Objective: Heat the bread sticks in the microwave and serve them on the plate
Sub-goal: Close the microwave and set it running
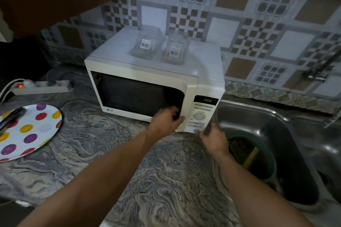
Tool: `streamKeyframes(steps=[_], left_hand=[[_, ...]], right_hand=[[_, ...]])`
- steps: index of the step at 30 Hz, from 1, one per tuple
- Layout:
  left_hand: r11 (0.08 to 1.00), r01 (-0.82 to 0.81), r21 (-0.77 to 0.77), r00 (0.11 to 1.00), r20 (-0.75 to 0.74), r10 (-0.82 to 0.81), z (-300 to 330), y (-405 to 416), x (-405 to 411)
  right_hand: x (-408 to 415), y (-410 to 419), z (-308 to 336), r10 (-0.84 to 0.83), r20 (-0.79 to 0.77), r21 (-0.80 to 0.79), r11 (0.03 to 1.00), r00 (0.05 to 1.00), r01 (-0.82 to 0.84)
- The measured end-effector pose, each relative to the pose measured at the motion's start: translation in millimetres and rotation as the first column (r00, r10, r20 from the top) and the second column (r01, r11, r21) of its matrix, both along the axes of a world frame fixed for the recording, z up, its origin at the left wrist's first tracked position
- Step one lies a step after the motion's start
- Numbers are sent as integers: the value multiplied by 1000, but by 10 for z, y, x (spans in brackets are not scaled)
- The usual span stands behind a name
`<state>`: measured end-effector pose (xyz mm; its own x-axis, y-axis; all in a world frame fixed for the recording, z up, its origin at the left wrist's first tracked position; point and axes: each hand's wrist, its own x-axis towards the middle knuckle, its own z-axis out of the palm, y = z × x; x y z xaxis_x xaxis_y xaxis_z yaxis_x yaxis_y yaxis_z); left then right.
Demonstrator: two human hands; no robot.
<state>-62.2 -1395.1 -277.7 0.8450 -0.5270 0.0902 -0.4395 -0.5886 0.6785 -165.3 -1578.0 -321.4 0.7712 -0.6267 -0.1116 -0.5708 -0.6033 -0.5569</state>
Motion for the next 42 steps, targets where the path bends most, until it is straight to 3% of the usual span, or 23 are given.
streamKeyframes(steps=[3, 7, 15, 18, 22, 26, 31, 34, 38, 42], left_hand=[[997, 14, -81, 999, -52, -18, 161, -213, 32], [998, -55, -14, 993, -105, 53, 196, -352, 132], [999, -29, 35, 987, -156, 34, 164, -419, 267], [999, -32, 33, 987, -153, 37, 159, -423, 247], [998, -51, 47, 987, -149, 58, 193, -422, 206], [997, -69, 28, 984, -160, 73, 202, -421, 176], [997, -78, -24, 976, -205, 71, 199, -425, 139], [996, -77, -39, 981, -182, 69, 216, -424, 103], [996, -90, -12, 990, -108, 88, 273, -410, 45], [992, -120, -29, 989, -86, 117, 259, -430, 16]], right_hand=[[98, -34, 68, 17, -30, -59, 998, 999, -19], [161, -33, 102, 8, -18, -62, 998, 1000, -9], [145, -16, 120, -25, -33, -140, 990, 999, 20], [160, -23, 160, -16, -36, -77, 997, 999, 13], [202, -192, 448, 114, 34, 38, 993, 993, -115], [245, -398, 1071, 311, 122, -4, 950, 943, -313], [365, -411, 1747, 401, 209, -119, 916, 892, -384], [475, -181, 1996, 504, 100, -233, 850, 858, -473], [668, 307, 1938, 572, -210, -352, 712, 793, -607], [770, 544, 1733, 473, -230, -458, 718, 850, -524]])
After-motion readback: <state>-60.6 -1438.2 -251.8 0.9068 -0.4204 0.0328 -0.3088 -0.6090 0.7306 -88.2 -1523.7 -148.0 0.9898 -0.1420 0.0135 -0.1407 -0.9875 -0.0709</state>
